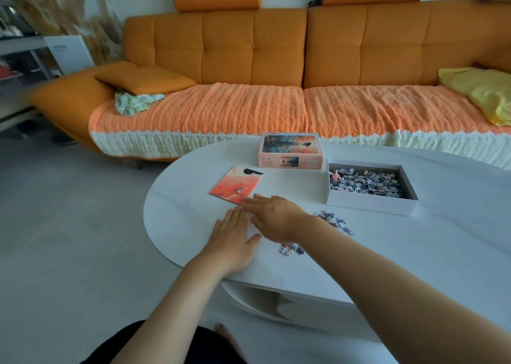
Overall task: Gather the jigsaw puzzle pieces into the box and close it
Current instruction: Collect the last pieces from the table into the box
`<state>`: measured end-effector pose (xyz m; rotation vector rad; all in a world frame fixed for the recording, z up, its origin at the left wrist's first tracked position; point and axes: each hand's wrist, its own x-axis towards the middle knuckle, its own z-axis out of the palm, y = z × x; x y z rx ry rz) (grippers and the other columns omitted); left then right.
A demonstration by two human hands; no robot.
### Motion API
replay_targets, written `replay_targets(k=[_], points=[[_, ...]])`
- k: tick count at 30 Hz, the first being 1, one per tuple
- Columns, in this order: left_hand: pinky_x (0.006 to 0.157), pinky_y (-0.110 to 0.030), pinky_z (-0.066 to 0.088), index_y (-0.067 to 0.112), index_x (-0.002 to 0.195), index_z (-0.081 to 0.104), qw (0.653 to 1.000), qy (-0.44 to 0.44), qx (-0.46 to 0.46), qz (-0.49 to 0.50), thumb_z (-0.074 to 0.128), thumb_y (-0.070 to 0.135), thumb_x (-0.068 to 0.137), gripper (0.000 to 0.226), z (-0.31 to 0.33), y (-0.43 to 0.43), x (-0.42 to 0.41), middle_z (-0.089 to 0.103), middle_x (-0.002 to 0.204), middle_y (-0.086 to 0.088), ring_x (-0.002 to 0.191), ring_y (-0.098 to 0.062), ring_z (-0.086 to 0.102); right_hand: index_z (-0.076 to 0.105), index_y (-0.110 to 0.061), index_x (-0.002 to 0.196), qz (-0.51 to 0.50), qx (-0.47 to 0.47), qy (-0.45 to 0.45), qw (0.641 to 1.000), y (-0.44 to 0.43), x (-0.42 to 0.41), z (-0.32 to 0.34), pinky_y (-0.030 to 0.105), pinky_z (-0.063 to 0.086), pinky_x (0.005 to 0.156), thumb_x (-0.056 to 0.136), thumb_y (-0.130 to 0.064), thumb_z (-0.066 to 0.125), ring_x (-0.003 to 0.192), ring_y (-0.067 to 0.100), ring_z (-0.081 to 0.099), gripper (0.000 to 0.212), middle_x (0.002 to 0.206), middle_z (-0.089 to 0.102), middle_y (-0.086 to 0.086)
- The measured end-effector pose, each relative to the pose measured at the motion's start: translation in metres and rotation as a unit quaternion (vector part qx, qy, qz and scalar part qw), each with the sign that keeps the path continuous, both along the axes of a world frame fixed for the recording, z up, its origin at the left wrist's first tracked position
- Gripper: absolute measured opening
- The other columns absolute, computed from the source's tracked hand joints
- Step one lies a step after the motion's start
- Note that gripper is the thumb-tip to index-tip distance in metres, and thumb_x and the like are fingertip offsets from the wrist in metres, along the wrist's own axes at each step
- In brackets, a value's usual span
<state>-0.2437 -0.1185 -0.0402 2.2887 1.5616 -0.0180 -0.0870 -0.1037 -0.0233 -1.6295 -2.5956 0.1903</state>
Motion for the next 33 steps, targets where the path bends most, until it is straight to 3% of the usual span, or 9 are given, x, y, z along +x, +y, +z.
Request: replay_targets(k=[5,10,13,15,18,22,25,28,33], points=[[0.118,-0.033,-0.005,0.012,0.154,-0.012,0.999,-0.027,-0.017,-0.011,0.039,0.045,0.1,0.081,0.014,-0.01,-0.005,-0.013,0.163,-0.002,0.149,-0.016,-0.013,0.045,-0.024,0.143,0.0,0.01,0.019,1.0,-0.007,0.015,0.003,0.033,0.029,0.112,0.101,-0.025,0.033,0.139,0.014,0.036,0.044,0.149,0.043,-0.009],[0.117,-0.032,-0.008,0.014,0.153,-0.015,0.999,-0.023,-0.033,-0.03,0.038,0.056,0.097,0.087,0.018,-0.015,0.0,-0.018,0.162,-0.001,0.148,-0.015,-0.017,0.054,-0.023,0.135,-0.05,0.074,0.024,0.996,-0.01,0.019,0.012,0.036,0.042,0.093,0.098,-0.024,0.04,0.111,0.024,0.053,0.04,0.124,0.059,0.003],[0.118,-0.033,-0.009,0.015,0.153,-0.016,0.996,-0.026,-0.037,-0.076,0.041,0.067,0.09,0.1,0.014,-0.02,0.012,-0.02,0.161,0.001,0.147,-0.013,-0.019,0.047,-0.025,0.14,-0.088,0.058,0.003,0.994,-0.019,0.034,0.007,0.037,0.037,0.101,0.099,-0.038,0.039,0.123,0.024,0.045,0.043,0.136,0.05,0.003],[0.119,-0.031,-0.01,0.016,0.152,-0.018,0.994,-0.027,-0.022,-0.101,0.043,0.073,0.085,0.107,0.008,-0.023,0.023,-0.022,0.161,0.002,0.146,-0.011,-0.021,0.033,-0.027,0.148,-0.096,0.016,-0.027,0.995,-0.032,0.053,0.0,0.037,0.024,0.114,0.099,-0.049,0.034,0.141,0.023,0.027,0.053,0.153,0.032,0.003],[0.118,-0.03,-0.011,0.016,0.151,-0.022,0.99,-0.01,0.024,-0.139,0.039,0.076,0.085,0.108,0.002,-0.026,0.04,-0.026,0.159,0.002,0.146,-0.01,-0.022,0.017,-0.031,0.154,-0.075,-0.009,-0.037,0.996,-0.053,0.084,-0.007,0.036,0.01,0.121,0.102,-0.049,0.026,0.149,0.018,0.007,0.056,0.162,0.01,0.0],[0.118,-0.028,-0.011,0.019,0.151,-0.022,0.987,-0.019,0.045,-0.153,0.036,0.08,0.083,0.109,0.005,-0.02,0.064,-0.025,0.159,0.002,0.147,-0.01,-0.019,0.014,-0.035,0.153,-0.073,-0.026,-0.011,0.997,-0.072,0.113,-0.012,0.037,0.007,0.122,0.103,-0.046,0.021,0.149,0.013,0.002,0.052,0.162,0.006,-0.006],[0.118,-0.028,-0.011,0.016,0.153,-0.016,0.984,-0.006,0.053,-0.173,0.031,0.079,0.085,0.104,0.004,-0.016,0.085,-0.019,0.161,0.0,0.147,-0.011,-0.018,0.022,-0.032,0.152,-0.08,-0.012,0.027,0.996,-0.08,0.128,-0.014,0.032,0.006,0.122,0.104,-0.043,0.025,0.149,0.012,0.006,0.05,0.161,0.013,-0.005],[0.119,-0.028,-0.009,0.017,0.154,-0.014,0.977,-0.03,0.056,-0.204,0.031,0.073,0.09,0.096,0.0,-0.023,0.111,-0.016,0.162,0.001,0.147,-0.01,-0.016,0.034,-0.027,0.149,-0.088,0.025,0.101,0.991,-0.087,0.142,-0.013,0.016,0.006,0.117,0.103,-0.036,0.037,0.146,0.008,0.019,0.047,0.157,0.028,-0.007],[0.115,-0.02,-0.008,0.019,0.153,-0.017,0.967,-0.087,0.046,-0.233,0.036,0.059,0.097,0.086,0.003,-0.033,0.14,-0.012,0.163,0.004,0.147,-0.006,-0.011,0.059,-0.025,0.131,-0.15,0.055,0.284,0.946,-0.103,0.163,-0.012,0.003,0.031,0.099,0.094,-0.016,0.057,0.114,-0.007,0.05,0.038,0.127,0.057,-0.019]])
